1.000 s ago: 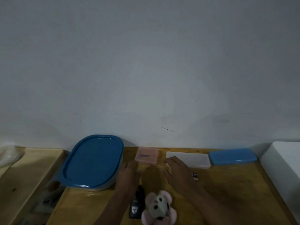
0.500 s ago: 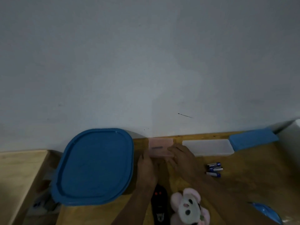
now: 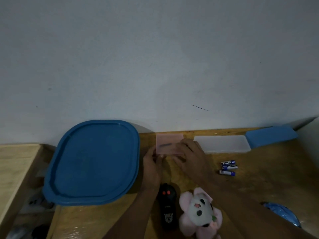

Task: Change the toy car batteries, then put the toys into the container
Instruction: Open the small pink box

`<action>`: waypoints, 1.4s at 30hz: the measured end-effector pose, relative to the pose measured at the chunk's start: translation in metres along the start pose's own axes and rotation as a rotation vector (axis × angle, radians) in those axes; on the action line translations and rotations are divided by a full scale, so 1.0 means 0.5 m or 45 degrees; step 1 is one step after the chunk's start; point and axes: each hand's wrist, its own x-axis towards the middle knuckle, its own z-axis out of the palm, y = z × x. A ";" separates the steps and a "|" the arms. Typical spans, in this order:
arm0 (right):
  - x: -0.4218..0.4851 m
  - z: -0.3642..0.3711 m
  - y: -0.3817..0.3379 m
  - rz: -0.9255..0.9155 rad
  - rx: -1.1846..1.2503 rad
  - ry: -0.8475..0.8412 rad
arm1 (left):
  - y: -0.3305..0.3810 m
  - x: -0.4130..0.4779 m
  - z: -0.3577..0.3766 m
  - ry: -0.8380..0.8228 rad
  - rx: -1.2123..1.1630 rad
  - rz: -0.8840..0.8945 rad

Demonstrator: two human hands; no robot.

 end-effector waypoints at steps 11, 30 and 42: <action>0.028 0.003 0.021 -0.299 -0.344 0.024 | -0.003 0.003 -0.004 0.032 0.125 0.028; 0.062 0.010 0.026 -0.831 -0.765 0.012 | -0.009 0.010 -0.010 0.044 0.228 0.141; 0.066 0.001 0.017 -0.811 -0.798 -0.042 | -0.007 0.003 -0.009 0.029 0.118 0.078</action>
